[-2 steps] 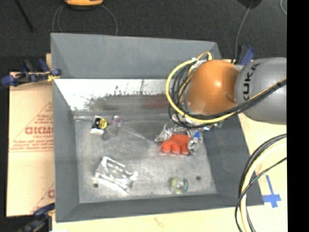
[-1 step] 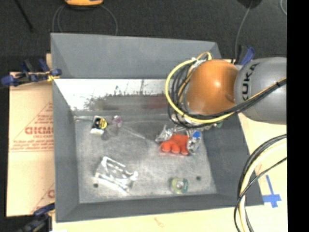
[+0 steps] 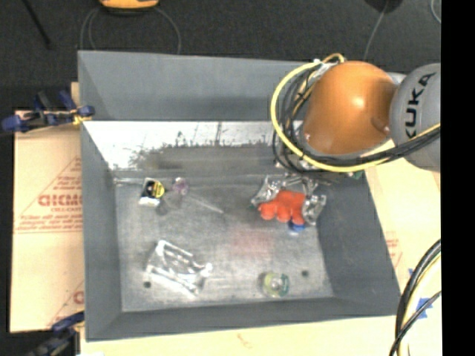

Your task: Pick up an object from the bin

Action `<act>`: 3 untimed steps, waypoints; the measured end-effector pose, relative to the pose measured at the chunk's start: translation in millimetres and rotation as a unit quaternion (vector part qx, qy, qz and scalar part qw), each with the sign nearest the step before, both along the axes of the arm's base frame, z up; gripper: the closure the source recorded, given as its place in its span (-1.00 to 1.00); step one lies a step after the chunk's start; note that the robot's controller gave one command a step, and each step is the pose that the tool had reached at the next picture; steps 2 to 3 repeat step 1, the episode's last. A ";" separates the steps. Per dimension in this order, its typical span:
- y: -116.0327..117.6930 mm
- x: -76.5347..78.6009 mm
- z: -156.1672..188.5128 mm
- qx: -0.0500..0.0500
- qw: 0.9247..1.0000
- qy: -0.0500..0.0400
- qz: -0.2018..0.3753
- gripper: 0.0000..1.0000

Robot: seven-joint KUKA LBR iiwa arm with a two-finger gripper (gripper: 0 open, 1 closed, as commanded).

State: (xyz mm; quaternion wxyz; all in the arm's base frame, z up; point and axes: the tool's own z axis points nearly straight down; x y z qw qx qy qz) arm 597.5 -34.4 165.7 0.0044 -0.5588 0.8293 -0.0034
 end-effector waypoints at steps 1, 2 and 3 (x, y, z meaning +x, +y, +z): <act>12.3 -0.2 79.6 0.000 1.000 -0.001 -0.006 1.00; 12.3 -0.2 79.6 0.000 1.000 -0.001 -0.006 1.00; 12.3 -0.2 79.6 0.000 1.000 -0.001 -0.006 1.00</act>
Offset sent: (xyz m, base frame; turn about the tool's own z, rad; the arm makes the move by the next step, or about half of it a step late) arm -0.0025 0.0130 0.0738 0.0128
